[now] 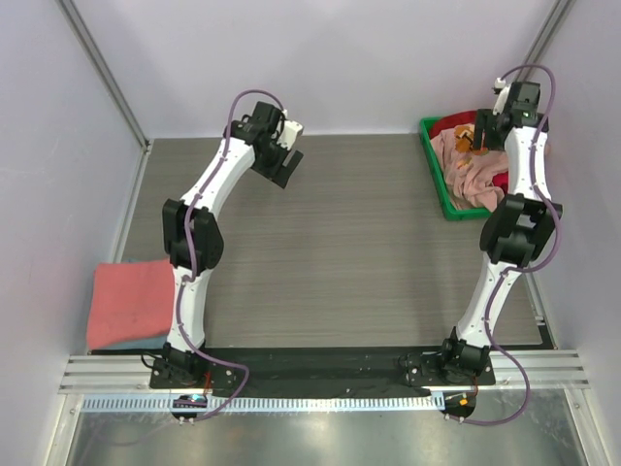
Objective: Fold and stack the t-shirts
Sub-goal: Grab the tshirt from the pile, then move the tshirt to the center of the board
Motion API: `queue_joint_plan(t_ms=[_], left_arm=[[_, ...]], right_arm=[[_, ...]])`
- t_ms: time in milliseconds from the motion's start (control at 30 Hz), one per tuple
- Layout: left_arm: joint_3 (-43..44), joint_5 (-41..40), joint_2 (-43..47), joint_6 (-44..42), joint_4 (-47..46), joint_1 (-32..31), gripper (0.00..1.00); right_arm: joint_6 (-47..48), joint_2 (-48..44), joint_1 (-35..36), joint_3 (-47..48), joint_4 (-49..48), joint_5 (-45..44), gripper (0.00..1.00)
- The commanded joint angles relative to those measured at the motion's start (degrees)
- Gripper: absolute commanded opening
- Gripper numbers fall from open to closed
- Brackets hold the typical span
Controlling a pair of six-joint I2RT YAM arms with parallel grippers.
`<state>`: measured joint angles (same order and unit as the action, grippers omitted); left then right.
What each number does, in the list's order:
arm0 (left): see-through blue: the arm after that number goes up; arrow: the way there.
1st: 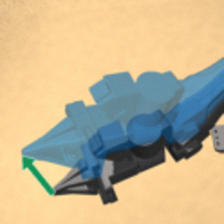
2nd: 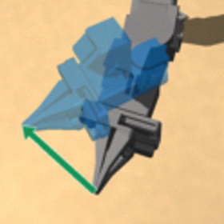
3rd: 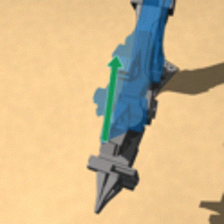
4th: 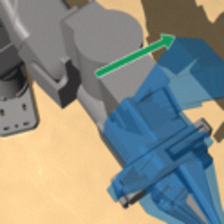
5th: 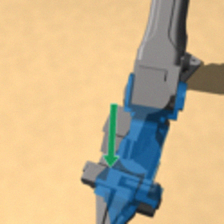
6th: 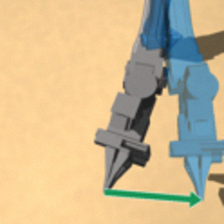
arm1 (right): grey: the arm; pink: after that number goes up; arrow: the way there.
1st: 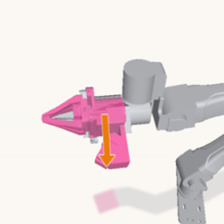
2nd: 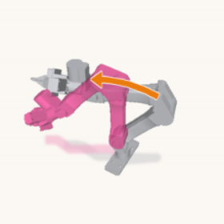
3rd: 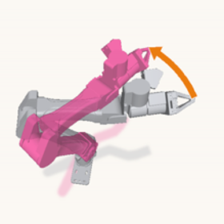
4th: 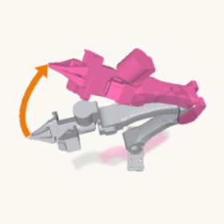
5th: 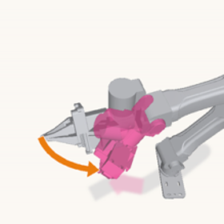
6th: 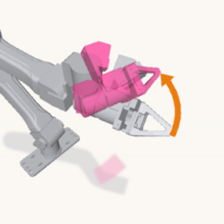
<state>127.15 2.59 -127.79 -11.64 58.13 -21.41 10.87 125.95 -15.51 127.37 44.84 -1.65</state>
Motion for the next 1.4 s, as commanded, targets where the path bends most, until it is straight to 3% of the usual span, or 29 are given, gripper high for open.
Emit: queue_joint_plan(t_ms=[0, 200, 300, 400, 433, 500, 667, 933, 1167, 1367], left_arm=[[0.5, -0.6, -0.2, -1.5, 0.1, -0.1, 0.83], [-0.2, -0.1, -0.3, -0.9, 0.1, 0.4, 0.83], [-0.2, -0.7, -0.2, -0.9, 0.1, 0.6, 0.83], [-0.4, -1.0, -0.1, -1.0, 0.2, 0.5, 0.83], [-0.5, -1.4, 0.0, -0.9, 0.2, 0.5, 0.83], [-0.8, -1.6, 0.3, -1.0, 0.1, 0.5, 0.83], [-0.8, -4.1, 2.0, -2.6, 0.0, 0.5, 0.83], [0.4, -7.2, 7.3, -2.2, -6.4, 5.3, 0.87], [-14.0, -6.8, 20.8, -2.1, -13.1, 8.1, 0.88], [-32.9, -10.6, 37.6, -1.5, -21.3, 9.1, 0.91]], right_arm=[[1.9, 1.5, 0.8, 1.5, 6.3, 6.9, 0.75], [3.2, 6.0, 1.7, 5.4, 5.3, 2.8, 0.75], [3.4, 8.3, 2.1, 8.3, 5.2, 1.9, 0.68], [3.8, 8.3, 2.2, 8.9, 5.2, -1.4, 0.35], [4.2, 8.0, 2.4, 8.9, 5.1, -1.6, 0.19], [4.2, 6.3, 2.3, 8.7, 5.0, -2.8, 0.09], [5.6, -0.1, 3.4, 9.1, 2.3, -5.5, 0.01], [14.7, -20.1, 9.2, 2.7, -9.1, -9.5, 0.01], [27.8, -34.4, 23.5, -6.4, -17.0, -7.9, 0.01], [29.6, -35.8, 34.8, -1.9, -17.9, -5.7, 0.01]])
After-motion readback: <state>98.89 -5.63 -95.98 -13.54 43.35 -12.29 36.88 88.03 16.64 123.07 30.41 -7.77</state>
